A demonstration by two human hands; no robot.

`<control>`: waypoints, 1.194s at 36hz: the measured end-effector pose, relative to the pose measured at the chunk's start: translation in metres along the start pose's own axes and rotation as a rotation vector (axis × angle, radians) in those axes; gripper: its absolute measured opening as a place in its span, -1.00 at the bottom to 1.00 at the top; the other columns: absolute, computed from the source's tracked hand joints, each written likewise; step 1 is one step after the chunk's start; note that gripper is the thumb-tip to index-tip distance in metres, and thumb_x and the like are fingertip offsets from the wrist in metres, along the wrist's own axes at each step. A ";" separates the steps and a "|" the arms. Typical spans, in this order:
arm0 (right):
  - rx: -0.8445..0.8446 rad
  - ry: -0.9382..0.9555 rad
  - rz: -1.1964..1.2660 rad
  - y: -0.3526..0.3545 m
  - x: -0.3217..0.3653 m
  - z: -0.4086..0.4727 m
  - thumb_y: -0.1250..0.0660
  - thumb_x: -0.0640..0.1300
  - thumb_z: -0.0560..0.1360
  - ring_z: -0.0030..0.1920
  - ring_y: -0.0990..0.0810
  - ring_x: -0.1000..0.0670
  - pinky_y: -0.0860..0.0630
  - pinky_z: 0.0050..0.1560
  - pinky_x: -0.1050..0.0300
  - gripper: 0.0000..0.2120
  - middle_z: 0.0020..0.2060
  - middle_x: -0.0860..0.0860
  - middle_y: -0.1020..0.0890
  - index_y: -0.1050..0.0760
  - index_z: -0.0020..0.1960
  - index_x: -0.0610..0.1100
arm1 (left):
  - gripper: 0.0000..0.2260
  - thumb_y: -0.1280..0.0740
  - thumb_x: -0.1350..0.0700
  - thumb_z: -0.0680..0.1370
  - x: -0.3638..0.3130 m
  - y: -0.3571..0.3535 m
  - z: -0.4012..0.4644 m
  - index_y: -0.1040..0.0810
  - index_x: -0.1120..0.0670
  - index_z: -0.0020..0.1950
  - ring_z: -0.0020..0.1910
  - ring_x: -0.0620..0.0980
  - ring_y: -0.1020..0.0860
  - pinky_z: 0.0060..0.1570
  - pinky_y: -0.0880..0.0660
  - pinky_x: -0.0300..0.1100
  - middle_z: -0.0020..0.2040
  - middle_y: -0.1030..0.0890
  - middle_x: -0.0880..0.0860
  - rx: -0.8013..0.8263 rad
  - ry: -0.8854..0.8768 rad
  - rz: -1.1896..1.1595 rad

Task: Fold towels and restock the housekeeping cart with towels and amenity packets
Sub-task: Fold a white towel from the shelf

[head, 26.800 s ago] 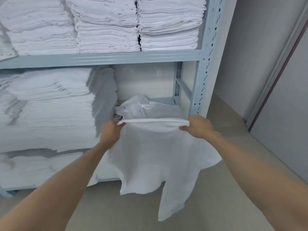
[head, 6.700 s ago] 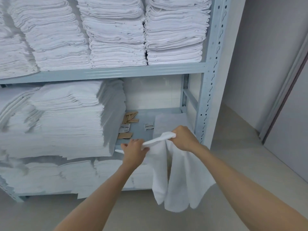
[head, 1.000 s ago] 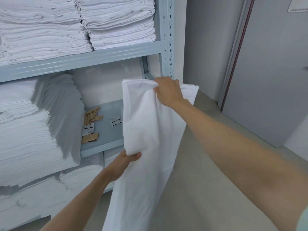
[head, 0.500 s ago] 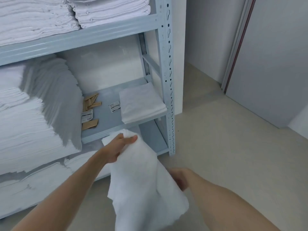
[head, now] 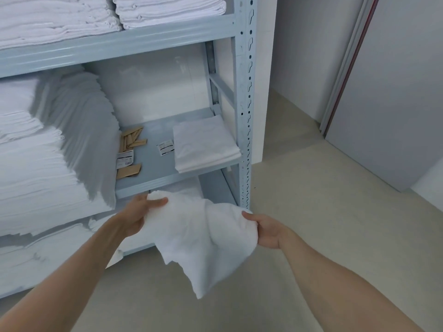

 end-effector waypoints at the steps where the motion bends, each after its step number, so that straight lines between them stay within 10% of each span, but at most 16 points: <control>1: 0.039 0.051 0.043 -0.004 0.005 0.000 -0.37 -0.06 0.54 0.29 -0.58 -0.14 -0.54 0.20 -0.04 -0.56 0.31 -0.16 -0.58 -0.51 0.35 -0.22 | -0.67 -0.44 0.22 0.49 0.000 0.003 -0.001 -0.57 0.31 0.23 0.03 0.24 -0.69 -0.11 -0.67 0.01 0.13 -0.66 0.30 0.022 -0.026 -0.026; 6: 0.116 0.290 0.152 -0.036 0.045 -0.002 -0.29 -0.21 0.53 0.25 -0.60 -0.15 -0.61 0.11 -0.01 -0.51 0.29 -0.22 -0.57 -0.38 0.42 -0.34 | -0.57 -0.56 0.15 0.42 -0.006 0.001 -0.011 -0.62 0.03 0.27 0.21 0.20 -0.62 0.10 -0.62 0.06 0.24 -0.64 0.15 0.220 -0.138 0.012; 28: -0.204 0.279 -0.326 -0.028 0.063 -0.015 -0.45 -0.06 0.49 0.12 -0.68 -0.11 -0.59 0.16 -0.01 -0.60 0.09 -0.12 -0.70 -0.55 0.25 -0.23 | -0.75 -0.52 0.06 0.48 0.019 0.025 -0.005 -0.64 0.22 0.00 -0.24 0.08 -0.72 -0.38 -0.60 -0.16 -0.15 -0.74 0.14 -0.324 -0.098 -0.156; 36: -0.329 0.408 -0.253 -0.051 0.103 -0.030 -0.46 -0.12 0.50 -0.20 -0.73 -0.09 -0.62 -0.31 0.11 -0.75 -0.15 -0.14 -0.74 -0.60 0.04 -0.30 | -0.83 -0.52 0.16 0.47 0.003 0.056 -0.020 -0.64 0.25 -0.10 -0.26 0.07 -0.71 -0.26 -0.65 -0.06 -0.19 -0.73 0.13 -0.350 -0.206 -0.198; 43: -0.350 0.409 -0.320 -0.050 0.096 -0.038 -0.47 -0.03 0.49 -0.13 -0.74 -0.10 -0.62 -0.26 0.13 -0.69 -0.09 -0.13 -0.74 -0.62 0.06 -0.27 | -0.74 -0.53 0.03 0.40 0.020 0.057 -0.025 -0.69 0.24 -0.15 -0.15 0.11 -0.72 -0.18 -0.65 -0.02 -0.09 -0.73 0.18 -0.322 -0.235 -0.221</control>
Point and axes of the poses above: each hand's wrist, its own z-axis towards the middle knuckle, its own y-axis out of the back of the hand, x = y × z, the point moved 9 cm from there along z, towards the middle knuckle
